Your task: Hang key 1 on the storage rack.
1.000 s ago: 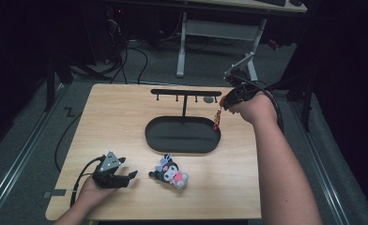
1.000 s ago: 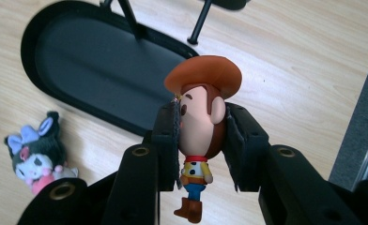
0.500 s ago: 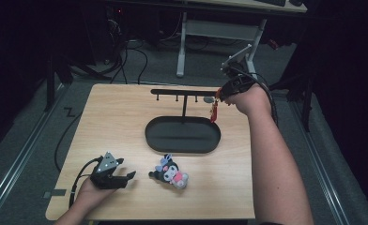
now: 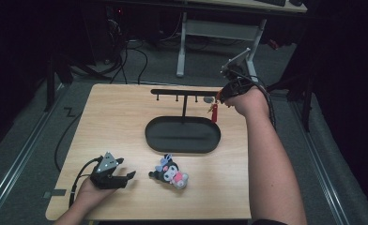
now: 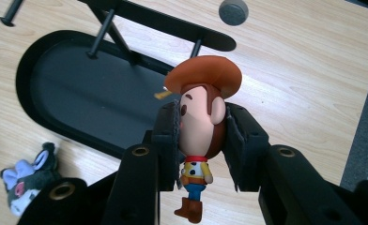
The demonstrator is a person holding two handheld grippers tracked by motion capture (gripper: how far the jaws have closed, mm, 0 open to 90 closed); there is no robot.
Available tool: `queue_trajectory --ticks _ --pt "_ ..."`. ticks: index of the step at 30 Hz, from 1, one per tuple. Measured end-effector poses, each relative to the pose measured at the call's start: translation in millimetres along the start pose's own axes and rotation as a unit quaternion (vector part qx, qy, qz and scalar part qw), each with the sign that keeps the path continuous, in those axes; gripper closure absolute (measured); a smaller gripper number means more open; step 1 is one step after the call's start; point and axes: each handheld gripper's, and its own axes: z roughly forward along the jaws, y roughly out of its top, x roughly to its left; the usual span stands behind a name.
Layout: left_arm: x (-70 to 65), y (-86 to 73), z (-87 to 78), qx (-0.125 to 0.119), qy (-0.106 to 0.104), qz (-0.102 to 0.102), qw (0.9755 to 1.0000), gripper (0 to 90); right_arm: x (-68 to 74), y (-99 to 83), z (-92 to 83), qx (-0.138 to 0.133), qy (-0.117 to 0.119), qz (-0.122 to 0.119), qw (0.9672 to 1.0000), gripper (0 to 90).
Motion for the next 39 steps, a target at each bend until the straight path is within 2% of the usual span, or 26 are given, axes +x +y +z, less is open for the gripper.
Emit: queue_trajectory --ticks 16,22,28,32,35,39 --pt "-4.8 2.2 0.4 0.002 0.001 0.013 0.9999 28.9 -11.4 -28.6 41.3 0.020 0.013 0.022 0.9995 67.9" --pt "-5.9 2.1 1.4 0.008 0.000 0.017 0.9998 28.9 -13.5 -35.9 59.7 0.016 0.017 0.030 0.9993 67.7" --pt "-5.4 1.4 1.3 0.009 0.000 0.015 0.9998 29.0 -15.9 -38.6 81.5 0.003 0.032 0.046 0.9984 66.8" --pt "-5.0 2.0 2.3 0.009 -0.001 0.015 0.9999 28.9 -16.6 -41.7 92.4 0.002 0.031 0.054 0.9980 53.1" --pt "-5.4 3.3 3.1 0.008 -0.003 0.014 0.9999 28.9 -17.6 -48.4 93.4 -0.005 0.033 0.056 0.9978 50.4" --pt "-7.1 5.7 4.3 0.010 -0.007 0.013 0.9998 29.3 -21.0 -71.0 87.0 -0.028 0.036 0.059 0.9972 48.2"
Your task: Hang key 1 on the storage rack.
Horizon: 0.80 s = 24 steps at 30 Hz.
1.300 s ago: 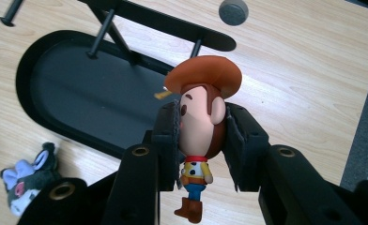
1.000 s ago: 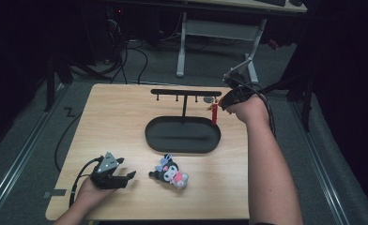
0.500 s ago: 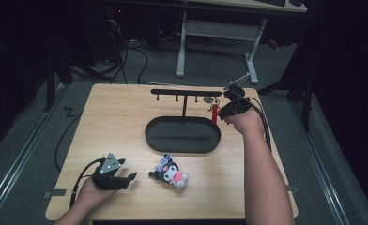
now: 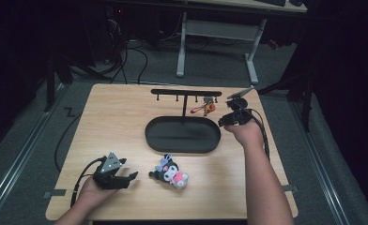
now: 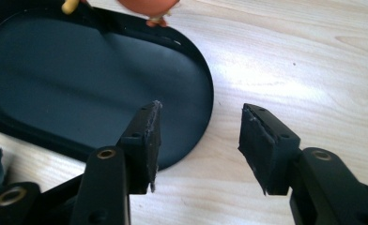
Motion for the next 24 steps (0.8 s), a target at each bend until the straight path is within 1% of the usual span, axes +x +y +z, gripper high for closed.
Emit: queue_trajectory --ticks 2,3,4,6,7,9,11,13,14,15,16,17,18,19,21,22,23,24 --pt "-1.4 0.9 0.7 0.001 -0.003 0.000 1.0000 30.0 -1.7 -17.4 -4.4 -0.017 0.004 -0.002 0.9998 47.6" --pt "-2.4 1.1 1.1 0.002 -0.005 0.000 1.0000 30.4 -1.9 -27.8 -5.4 -0.027 0.004 -0.007 0.9996 47.4" --pt "-3.5 1.3 1.5 0.003 -0.004 0.001 1.0000 30.8 -1.2 -39.3 -5.9 -0.043 0.003 -0.015 0.9990 47.6" --pt "-5.7 1.5 2.3 0.005 -0.006 0.003 1.0000 31.6 0.2 -64.7 -7.2 -0.076 0.013 -0.023 0.9967 48.6" --pt "-6.8 1.7 2.6 0.006 -0.007 0.004 0.9999 32.2 1.6 -78.2 -6.6 -0.093 0.013 -0.028 0.9951 49.2" --pt "-9.3 2.2 3.2 0.007 -0.007 0.007 0.9999 33.2 4.8 -105.8 -2.8 -0.119 0.006 -0.047 0.9917 49.4" --pt "-10.9 2.7 3.7 0.007 -0.005 0.007 0.9999 35.0 7.5 -135.0 1.6 -0.152 0.004 -0.061 0.9865 50.8" --pt "-12.2 3.7 4.3 0.005 -0.003 0.005 1.0000 37.7 7.9 -163.6 6.9 -0.182 0.010 -0.065 0.9810 53.0" --pt "-12.7 4.3 4.7 0.003 -0.004 0.003 1.0000 39.5 7.0 -177.5 9.9 -0.194 0.016 -0.057 0.9791 56.2" --pt "-13.3 5.1 5.4 0.001 -0.006 -0.001 1.0000 41.7 5.4 -190.8 12.8 -0.209 0.019 -0.058 0.9761 62.9" --pt "-13.7 5.9 5.8 0.000 -0.011 -0.001 0.9999 47.3 4.4 -204.1 15.3 -0.225 0.021 -0.062 0.9722 71.1" --pt "-15.3 7.6 6.5 0.000 -0.011 0.001 0.9999 53.7 3.0 -213.8 16.9 -0.239 0.019 -0.063 0.9689 78.5" --pt "-17.2 9.7 7.6 -0.001 -0.005 0.000 1.0000 59.5 -0.5 -226.7 19.2 -0.239 0.030 -0.052 0.9692 85.6" --pt "-18.6 11.8 8.6 -0.004 -0.006 -0.003 1.0000 64.9 -3.1 -228.9 17.4 -0.224 0.045 -0.047 0.9724 88.3" --pt "-22.8 16.6 11.7 -0.007 0.003 -0.007 0.9999 73.9 -4.1 -232.3 8.6 -0.235 0.024 -0.058 0.9699 90.0" --pt "-25.2 19.0 13.9 -0.009 0.007 -0.006 0.9999 77.3 -5.6 -233.5 7.3 -0.242 0.027 -0.049 0.9686 90.0" --pt "-27.2 21.6 16.3 -0.009 0.009 -0.010 0.9999 81.1 -6.6 -234.4 7.8 -0.246 0.031 -0.041 0.9680 90.0" --pt "-29.0 24.0 19.2 -0.007 0.013 -0.016 0.9998 83.6 -6.9 -234.0 9.6 -0.245 0.031 -0.042 0.9681 90.0"
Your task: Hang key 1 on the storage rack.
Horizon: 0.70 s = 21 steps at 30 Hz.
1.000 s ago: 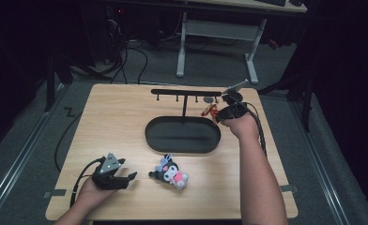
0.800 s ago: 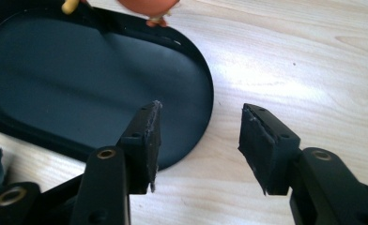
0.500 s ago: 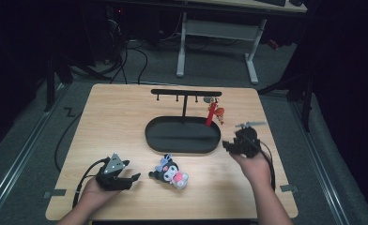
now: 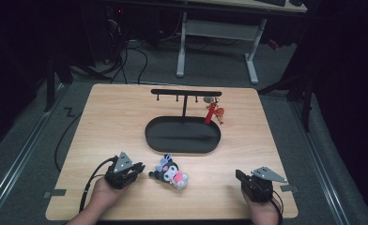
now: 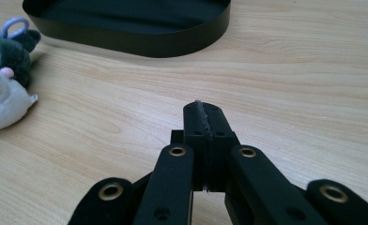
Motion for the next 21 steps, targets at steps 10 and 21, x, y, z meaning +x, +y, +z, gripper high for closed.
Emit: queue_trajectory --ticks 10,21 --pt "-25.6 9.4 27.0 0.019 0.004 0.000 0.9998 86.7 14.1 0.9 6.5 -0.002 0.010 -0.034 0.9994 85.2" --pt "-83.6 36.2 61.9 0.023 -0.038 0.022 0.9988 87.6 6.0 -0.7 1.0 -0.005 0.012 -0.021 0.9997 85.2"
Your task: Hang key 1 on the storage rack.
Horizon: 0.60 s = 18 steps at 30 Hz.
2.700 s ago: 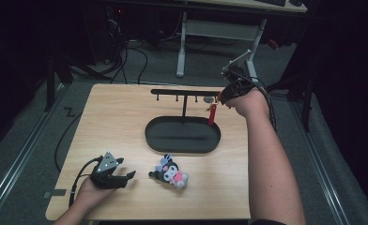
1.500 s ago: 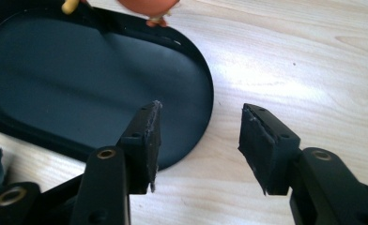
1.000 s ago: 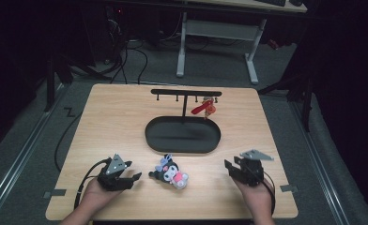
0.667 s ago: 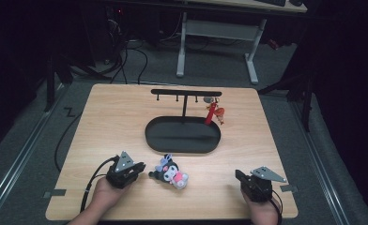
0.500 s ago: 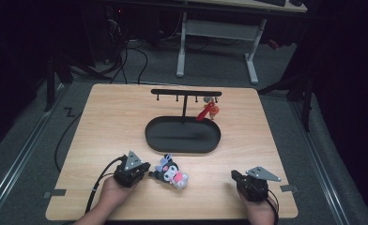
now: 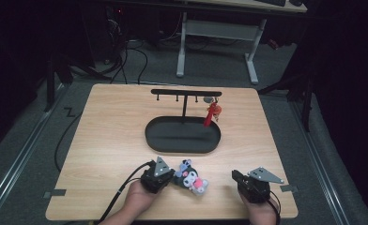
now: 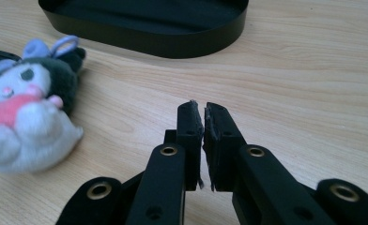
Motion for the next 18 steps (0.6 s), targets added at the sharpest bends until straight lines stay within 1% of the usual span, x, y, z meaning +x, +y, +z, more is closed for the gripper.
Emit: queue_trajectory --ticks 3,6,7,8,9,11,13,17,18 --pt "-12.6 10.4 13.4 0.004 -0.010 0.009 0.9999 87.8 -5.3 -1.8 0.1 0.002 -0.002 0.008 1.0000 85.2" --pt "-21.5 16.2 22.6 0.006 -0.018 0.013 0.9997 87.8 -10.4 -3.9 -0.1 0.003 -0.002 0.020 0.9998 84.8" --pt "-22.6 16.5 23.8 0.003 -0.019 0.011 0.9998 87.6 -11.4 -4.5 -0.4 0.004 -0.001 0.025 0.9997 84.0" --pt "-22.3 16.2 23.9 -0.001 -0.017 0.009 0.9998 86.0 -12.7 -4.9 -0.5 0.004 0.000 0.024 0.9997 83.1" --pt "-20.0 15.2 22.7 -0.003 -0.016 0.006 0.9998 83.9 -13.3 -5.4 -1.1 0.005 0.000 0.026 0.9997 82.7" --pt "-10.6 11.0 17.5 -0.009 -0.010 -0.002 0.9999 80.4 -14.1 -6.0 -1.4 0.003 -0.001 0.025 0.9997 82.0" --pt "3.4 4.3 7.5 -0.013 0.005 -0.008 0.9999 77.0 -13.8 -6.4 -1.5 0.003 -0.002 0.025 0.9997 81.1" --pt "35.7 -15.1 -26.6 -0.024 0.044 -0.017 0.9986 72.3 -12.9 -6.7 0.0 0.006 -0.004 0.023 0.9997 80.2" --pt "44.0 -19.7 -35.9 -0.023 0.056 -0.014 0.9980 70.9 -12.2 -6.8 0.5 0.008 -0.004 0.025 0.9997 79.7"
